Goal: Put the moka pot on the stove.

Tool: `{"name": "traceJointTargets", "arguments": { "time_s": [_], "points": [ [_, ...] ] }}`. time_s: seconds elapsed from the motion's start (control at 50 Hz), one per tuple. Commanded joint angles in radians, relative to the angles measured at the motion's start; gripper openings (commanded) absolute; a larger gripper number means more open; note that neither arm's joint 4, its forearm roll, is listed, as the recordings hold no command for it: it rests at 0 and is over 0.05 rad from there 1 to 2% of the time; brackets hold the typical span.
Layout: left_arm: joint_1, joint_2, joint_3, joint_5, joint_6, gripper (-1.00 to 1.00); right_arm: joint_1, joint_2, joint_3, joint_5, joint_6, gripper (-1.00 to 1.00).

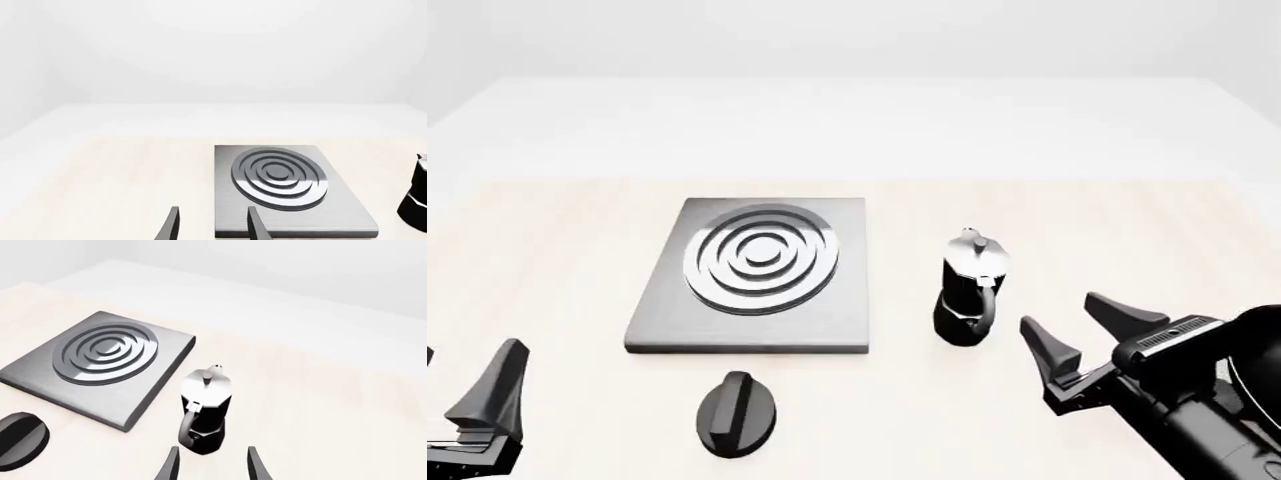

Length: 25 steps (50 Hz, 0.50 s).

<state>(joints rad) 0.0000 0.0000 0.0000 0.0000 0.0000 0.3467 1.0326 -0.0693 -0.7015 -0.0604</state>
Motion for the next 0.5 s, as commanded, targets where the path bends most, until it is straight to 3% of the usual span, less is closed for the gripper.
{"name": "traceJointTargets", "arguments": {
  "time_s": [0.02, 0.5],
  "points": [
    [0.0, 0.0, 0.0, 0.0, 0.0, 1.0, 0.009, 0.098, -0.011, -0.08, 0.012, 1.0],
    [0.0, 0.0, 0.0, 0.0, 0.0, 1.0, 0.02, 0.238, -0.034, -0.186, 0.014, 1.0]
  ]
}}
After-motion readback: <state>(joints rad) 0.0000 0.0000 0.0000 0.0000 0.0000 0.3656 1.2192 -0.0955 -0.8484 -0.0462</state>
